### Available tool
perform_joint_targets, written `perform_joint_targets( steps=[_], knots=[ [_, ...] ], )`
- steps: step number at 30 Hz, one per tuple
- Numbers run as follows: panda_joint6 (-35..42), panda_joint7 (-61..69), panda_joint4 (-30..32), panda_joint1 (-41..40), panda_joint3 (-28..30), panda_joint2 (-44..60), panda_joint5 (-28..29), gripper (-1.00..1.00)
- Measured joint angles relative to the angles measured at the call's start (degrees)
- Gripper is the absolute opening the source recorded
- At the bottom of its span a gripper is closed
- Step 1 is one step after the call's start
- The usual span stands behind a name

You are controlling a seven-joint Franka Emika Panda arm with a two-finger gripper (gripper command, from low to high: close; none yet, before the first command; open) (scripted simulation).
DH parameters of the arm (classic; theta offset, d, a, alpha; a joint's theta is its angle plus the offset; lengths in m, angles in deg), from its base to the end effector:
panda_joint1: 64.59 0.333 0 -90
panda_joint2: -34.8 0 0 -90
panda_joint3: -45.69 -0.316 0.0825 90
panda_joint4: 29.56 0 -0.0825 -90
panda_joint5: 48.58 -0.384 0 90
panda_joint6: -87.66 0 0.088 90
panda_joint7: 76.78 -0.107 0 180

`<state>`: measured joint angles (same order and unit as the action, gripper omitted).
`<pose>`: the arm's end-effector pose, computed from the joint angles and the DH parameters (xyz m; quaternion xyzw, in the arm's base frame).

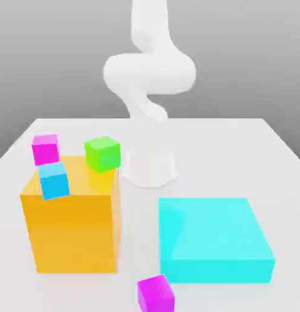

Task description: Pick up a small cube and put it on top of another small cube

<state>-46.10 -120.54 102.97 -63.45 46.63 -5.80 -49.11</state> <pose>0.3805 -0.0007 0.6751 -0.8667 0.3483 -0.3272 0.1428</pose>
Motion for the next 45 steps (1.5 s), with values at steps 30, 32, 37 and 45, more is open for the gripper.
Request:
perform_joint_targets(
  steps=[30,32,37,45],
  knots=[
    [-27.1,20.5,6.5,4.5,2.7,62.5,-3.5,0.0],
    [-28.6,20.7,6.2,4.2,2.3,64.3,-3.8,-1.0],
    [-29.3,20.7,6.0,4.0,2.1,65.3,-3.9,-1.0],
    [-17.0,18.0,5.5,4.0,4.4,54.4,-3.1,-1.0]
  ],
)
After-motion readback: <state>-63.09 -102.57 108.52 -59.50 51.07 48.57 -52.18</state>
